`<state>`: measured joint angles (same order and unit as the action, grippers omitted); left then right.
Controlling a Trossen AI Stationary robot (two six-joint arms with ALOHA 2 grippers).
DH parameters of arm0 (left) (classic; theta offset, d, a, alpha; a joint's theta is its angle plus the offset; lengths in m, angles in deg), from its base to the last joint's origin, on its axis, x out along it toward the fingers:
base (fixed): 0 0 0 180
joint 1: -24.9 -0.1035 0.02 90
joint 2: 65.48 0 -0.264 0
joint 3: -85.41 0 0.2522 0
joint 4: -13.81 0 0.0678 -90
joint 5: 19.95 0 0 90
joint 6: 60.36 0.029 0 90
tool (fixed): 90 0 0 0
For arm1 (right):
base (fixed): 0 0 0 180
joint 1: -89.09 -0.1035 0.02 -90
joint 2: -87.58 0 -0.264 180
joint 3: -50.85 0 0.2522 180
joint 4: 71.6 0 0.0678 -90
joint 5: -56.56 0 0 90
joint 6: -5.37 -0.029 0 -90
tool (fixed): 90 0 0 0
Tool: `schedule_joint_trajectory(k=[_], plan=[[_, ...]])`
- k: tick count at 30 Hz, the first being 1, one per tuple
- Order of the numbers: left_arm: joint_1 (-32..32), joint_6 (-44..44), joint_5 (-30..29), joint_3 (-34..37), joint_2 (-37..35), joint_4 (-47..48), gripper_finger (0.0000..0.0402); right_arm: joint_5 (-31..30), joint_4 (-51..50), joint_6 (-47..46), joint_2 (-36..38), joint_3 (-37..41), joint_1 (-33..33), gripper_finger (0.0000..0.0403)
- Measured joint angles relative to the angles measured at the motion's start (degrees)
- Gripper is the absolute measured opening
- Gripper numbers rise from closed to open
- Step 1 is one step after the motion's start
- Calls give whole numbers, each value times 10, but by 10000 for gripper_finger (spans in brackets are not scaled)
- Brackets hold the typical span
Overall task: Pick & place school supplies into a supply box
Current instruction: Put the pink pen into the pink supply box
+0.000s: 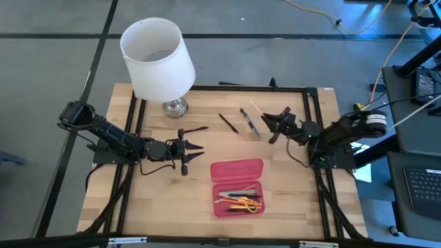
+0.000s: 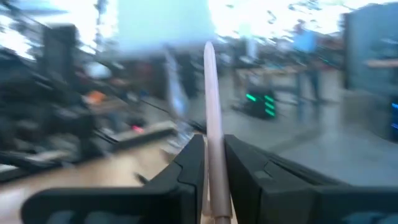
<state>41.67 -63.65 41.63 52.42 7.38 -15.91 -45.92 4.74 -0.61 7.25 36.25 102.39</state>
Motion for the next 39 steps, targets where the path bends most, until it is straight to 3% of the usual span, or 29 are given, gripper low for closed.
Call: schedule_joint_trajectory(k=[7,12,16,25,29,35,39], plan=[[0,0,0,0,0,0,78,122,-4,-12,95,-4,-30,57],[0,0,0,0,0,0,81,142,-68,-8,131,-47,-76,57],[0,0,0,0,0,0,79,143,-220,24,149,-120,-121,57],[0,0,0,0,0,1,81,141,-686,85,157,-346,-243,57],[0,0,0,0,0,2,83,93,-769,59,138,-389,-312,57],[0,0,0,0,0,2,80,-33,-794,-12,89,-389,-412,57],[0,0,0,0,0,2,77,-60,-787,-44,34,-389,-457,57]])
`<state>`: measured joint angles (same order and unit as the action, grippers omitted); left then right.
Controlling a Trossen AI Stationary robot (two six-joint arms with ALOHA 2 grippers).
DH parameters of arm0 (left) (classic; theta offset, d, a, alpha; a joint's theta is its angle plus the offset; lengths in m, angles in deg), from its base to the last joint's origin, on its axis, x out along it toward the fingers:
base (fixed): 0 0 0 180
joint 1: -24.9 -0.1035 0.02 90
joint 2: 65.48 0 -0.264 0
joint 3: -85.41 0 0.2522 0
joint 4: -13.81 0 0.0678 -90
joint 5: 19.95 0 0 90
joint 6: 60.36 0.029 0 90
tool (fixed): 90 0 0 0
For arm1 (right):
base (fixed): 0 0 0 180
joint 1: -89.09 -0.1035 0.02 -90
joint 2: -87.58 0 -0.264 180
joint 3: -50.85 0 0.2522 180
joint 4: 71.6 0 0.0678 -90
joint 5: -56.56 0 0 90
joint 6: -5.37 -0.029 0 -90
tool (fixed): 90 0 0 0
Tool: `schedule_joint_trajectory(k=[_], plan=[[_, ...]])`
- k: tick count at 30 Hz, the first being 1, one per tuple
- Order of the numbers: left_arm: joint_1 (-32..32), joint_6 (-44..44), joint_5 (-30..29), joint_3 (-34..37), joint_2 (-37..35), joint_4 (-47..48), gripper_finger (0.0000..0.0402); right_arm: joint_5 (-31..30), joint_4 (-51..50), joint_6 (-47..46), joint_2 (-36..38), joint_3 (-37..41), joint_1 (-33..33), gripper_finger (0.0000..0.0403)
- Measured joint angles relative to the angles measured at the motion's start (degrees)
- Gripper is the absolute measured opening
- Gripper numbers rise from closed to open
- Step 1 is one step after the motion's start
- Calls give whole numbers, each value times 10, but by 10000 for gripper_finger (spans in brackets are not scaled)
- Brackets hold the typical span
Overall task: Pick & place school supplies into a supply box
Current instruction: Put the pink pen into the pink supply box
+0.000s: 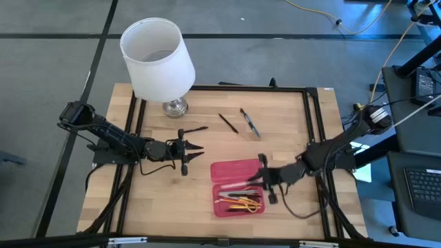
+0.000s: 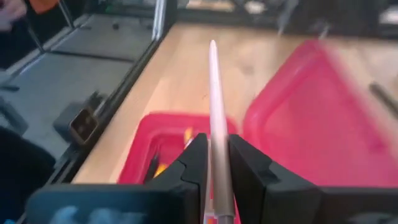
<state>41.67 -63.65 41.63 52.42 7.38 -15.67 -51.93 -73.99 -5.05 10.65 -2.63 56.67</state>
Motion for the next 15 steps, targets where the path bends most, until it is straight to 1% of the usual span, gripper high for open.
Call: schedule_joint_trajectory(k=[2,8,12,15], plan=[[0,0,0,0,0,0,78,-13,5,-20,-32,0,-13,57],[0,0,0,0,0,1,81,-14,53,-62,-131,0,-22,57],[0,-2,0,0,0,2,79,-14,87,-85,-176,0,-22,57],[0,-5,0,0,0,2,77,-14,91,-103,-198,0,-22,57]])
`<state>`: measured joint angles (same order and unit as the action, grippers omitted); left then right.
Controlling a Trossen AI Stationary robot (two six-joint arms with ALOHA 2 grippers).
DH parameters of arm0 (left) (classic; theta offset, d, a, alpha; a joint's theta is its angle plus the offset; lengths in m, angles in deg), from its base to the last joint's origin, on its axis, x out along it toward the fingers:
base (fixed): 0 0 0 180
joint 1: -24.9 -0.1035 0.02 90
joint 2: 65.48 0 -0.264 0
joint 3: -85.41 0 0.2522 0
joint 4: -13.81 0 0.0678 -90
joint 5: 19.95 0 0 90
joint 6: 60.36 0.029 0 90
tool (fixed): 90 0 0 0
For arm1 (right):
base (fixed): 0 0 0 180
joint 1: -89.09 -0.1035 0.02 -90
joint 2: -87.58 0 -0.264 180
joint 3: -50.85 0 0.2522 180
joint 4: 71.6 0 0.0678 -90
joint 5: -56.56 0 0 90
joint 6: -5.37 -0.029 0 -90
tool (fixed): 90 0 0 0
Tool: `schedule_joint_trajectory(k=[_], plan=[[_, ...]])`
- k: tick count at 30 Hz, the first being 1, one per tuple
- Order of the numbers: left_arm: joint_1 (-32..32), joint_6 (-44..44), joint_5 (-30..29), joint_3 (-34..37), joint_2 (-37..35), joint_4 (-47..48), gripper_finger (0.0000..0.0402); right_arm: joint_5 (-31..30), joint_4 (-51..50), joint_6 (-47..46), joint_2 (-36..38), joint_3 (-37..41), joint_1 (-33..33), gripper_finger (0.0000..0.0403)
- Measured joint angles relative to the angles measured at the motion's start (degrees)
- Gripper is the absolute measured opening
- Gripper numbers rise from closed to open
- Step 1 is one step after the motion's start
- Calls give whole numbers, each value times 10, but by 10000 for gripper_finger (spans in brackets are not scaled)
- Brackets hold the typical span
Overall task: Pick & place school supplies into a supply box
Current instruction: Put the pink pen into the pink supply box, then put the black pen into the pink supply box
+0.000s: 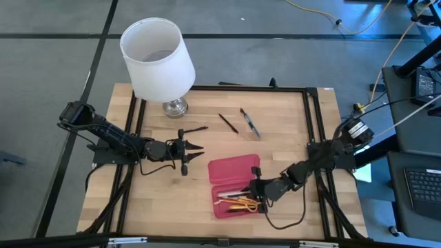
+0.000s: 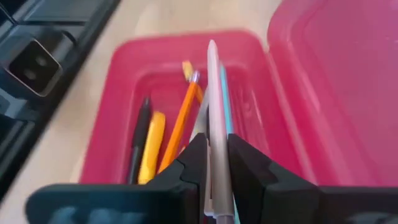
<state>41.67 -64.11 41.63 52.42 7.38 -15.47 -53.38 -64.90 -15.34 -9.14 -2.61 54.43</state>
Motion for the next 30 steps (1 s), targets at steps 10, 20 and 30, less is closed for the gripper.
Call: schedule_joint_trajectory(k=[10,20,30], plan=[[0,0,0,0,0,0,80,5,1,-30,-24,0,0,65],[0,0,0,0,0,0,81,53,5,-30,-24,0,-1,79],[0,0,0,0,0,0,79,97,-3,-23,54,0,-7,80]])
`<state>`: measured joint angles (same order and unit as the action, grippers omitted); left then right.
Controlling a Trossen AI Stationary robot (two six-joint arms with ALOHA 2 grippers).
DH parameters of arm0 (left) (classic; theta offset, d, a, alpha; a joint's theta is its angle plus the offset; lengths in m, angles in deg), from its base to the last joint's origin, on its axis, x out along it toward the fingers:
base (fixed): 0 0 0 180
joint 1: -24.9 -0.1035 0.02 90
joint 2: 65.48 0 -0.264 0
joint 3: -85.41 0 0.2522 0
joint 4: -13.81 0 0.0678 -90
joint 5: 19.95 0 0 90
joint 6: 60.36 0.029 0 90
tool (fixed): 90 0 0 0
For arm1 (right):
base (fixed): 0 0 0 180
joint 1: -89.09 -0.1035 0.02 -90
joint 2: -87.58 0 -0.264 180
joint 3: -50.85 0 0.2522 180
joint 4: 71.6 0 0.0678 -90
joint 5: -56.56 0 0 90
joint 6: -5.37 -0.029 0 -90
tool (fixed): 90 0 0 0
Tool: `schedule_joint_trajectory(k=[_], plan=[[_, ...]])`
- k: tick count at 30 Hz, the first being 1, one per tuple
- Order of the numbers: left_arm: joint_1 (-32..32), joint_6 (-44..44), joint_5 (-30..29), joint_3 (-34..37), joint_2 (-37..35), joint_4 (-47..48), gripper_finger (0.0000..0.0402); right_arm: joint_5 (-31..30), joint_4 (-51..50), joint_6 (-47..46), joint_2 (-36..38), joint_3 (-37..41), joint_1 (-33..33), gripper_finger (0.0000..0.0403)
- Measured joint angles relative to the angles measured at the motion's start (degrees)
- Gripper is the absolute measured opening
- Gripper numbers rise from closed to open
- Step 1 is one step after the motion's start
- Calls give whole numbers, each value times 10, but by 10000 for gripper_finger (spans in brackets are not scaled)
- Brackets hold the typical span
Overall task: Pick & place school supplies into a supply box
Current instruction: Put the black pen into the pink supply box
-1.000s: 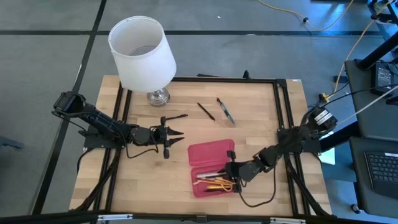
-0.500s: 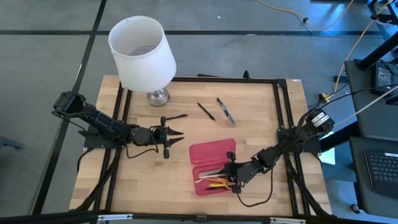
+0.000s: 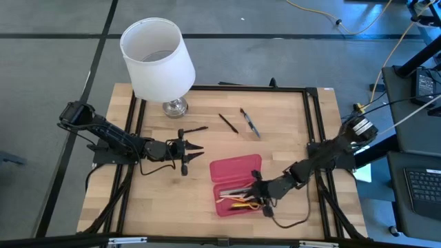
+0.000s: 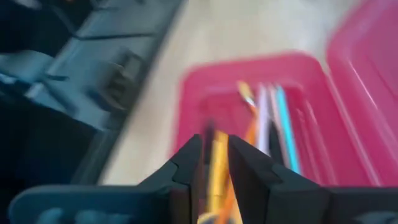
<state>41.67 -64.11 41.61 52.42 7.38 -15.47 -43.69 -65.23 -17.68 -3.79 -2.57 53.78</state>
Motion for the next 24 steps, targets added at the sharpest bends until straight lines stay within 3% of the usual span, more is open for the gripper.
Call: schedule_joint_trajectory(k=[5,11,15,18,24], plan=[[0,0,0,0,0,0,77,-4,-89,13,117,0,-37,80],[0,0,-5,0,0,0,83,-158,-291,2,249,0,-109,80],[0,0,-6,0,0,0,84,-263,-417,-97,296,5,-150,80],[0,0,-6,0,0,0,87,-332,-441,-126,311,28,-164,80],[0,0,-27,0,0,4,138,-364,-432,-169,346,100,-170,80]])
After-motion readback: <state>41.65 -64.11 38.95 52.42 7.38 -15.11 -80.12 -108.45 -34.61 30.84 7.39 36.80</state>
